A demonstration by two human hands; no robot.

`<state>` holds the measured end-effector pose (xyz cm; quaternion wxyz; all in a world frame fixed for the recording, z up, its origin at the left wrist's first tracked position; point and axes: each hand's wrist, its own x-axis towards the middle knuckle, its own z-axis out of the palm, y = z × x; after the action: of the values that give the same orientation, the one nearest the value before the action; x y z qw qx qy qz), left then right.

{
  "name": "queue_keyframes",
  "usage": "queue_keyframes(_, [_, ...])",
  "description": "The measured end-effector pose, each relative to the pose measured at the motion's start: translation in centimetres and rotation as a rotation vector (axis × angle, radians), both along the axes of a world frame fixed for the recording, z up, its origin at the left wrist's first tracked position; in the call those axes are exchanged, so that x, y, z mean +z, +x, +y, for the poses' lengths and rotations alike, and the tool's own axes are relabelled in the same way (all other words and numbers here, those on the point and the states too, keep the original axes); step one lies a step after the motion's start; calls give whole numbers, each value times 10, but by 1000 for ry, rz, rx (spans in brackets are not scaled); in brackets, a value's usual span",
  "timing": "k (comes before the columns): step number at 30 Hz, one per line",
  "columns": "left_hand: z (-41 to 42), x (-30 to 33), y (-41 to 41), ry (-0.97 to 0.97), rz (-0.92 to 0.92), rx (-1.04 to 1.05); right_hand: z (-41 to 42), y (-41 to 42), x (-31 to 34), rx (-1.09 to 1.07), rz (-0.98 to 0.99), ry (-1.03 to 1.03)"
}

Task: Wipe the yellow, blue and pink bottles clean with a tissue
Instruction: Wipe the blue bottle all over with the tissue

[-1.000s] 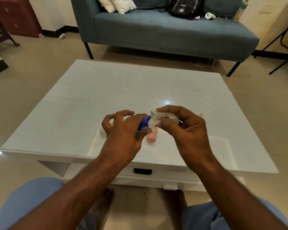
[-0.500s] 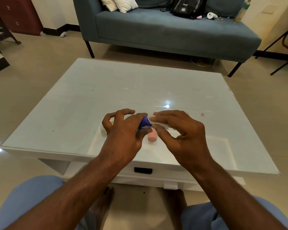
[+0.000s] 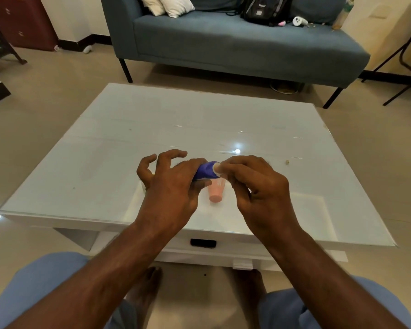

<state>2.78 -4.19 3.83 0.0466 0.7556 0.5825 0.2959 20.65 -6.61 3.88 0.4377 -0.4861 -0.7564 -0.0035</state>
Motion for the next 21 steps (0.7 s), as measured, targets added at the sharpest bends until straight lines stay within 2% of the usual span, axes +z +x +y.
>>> queue_keyframes(9, [-1, -4, 4, 1, 17, -39, -6, -6, -1, 47, -3, 8])
queue_keyframes(12, [1, -7, 0, 23, -29, 7, -1, 2, 1, -19, 24, 0])
queue_keyframes(18, [-1, -7, 3, -18, -68, -46, -7, -4, 1, 60, 3, 36])
queue_keyframes(21, [1, -9, 1, -4, -106, -41, -4, 1, 3, 9, 31, 16])
